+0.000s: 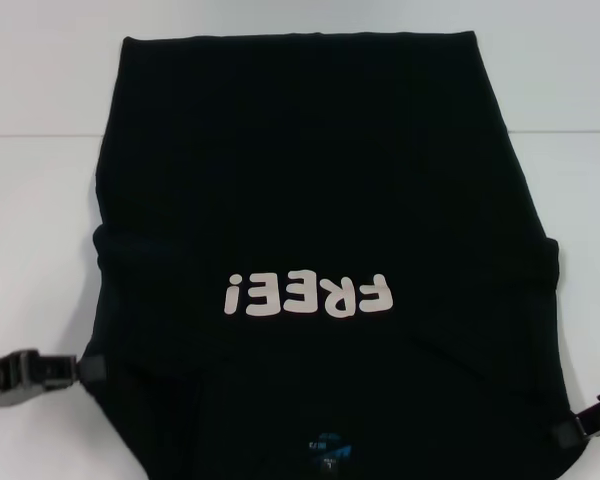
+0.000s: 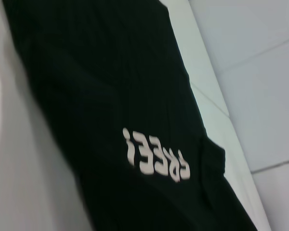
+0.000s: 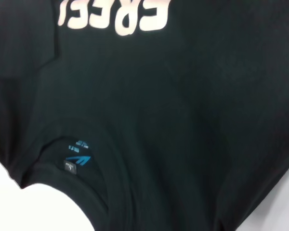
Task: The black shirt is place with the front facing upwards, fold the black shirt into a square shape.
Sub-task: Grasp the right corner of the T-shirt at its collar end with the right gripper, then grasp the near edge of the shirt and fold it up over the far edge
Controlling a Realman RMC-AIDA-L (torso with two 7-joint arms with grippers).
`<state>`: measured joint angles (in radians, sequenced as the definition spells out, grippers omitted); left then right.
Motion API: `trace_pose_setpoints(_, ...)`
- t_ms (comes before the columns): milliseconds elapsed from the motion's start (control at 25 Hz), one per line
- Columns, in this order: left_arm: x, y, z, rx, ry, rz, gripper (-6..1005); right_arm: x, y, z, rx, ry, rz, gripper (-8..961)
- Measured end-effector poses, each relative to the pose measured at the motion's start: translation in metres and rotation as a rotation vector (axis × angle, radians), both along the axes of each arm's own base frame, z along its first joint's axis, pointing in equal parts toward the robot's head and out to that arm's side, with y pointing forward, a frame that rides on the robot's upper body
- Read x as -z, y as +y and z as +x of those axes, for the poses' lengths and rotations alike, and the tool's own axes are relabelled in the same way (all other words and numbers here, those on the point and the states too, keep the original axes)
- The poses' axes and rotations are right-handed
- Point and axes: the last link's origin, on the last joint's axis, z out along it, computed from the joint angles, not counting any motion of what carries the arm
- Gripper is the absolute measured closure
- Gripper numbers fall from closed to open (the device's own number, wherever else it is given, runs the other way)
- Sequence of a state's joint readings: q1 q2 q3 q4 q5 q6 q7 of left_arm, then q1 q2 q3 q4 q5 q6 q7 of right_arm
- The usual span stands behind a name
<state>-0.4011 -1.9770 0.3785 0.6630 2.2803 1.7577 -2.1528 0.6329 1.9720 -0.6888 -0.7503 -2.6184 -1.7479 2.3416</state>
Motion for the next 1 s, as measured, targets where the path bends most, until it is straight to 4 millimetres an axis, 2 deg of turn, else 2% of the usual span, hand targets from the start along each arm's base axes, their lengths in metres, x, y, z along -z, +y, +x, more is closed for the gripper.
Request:
trace_pose_setpoints(320, -0.008, -0.031, -0.008, -0.004, -0.007, -0.063, 979, -0.016, -0.016, 0.015, 0.038, 0.01, -0.017, 879)
trace_pose_setpoints(600, -0.009, -0.054, -0.011, -0.012, -0.034, -0.101, 979, -0.015, -0.027, 0.017, 0.046, 0.042, -0.047, 879)
trace_pose_setpoints(840, -0.007, -0.054, -0.008, 0.001, -0.048, -0.106, 979, -0.015, -0.03, 0.016, 0.024, 0.11, -0.017, 879)
trace_pose_setpoints(1000, -0.016, -0.029, 0.013, 0.079, -0.125, -0.043, 980, -0.033, -0.016, 0.0, -0.036, 0.252, 0.104, 879)
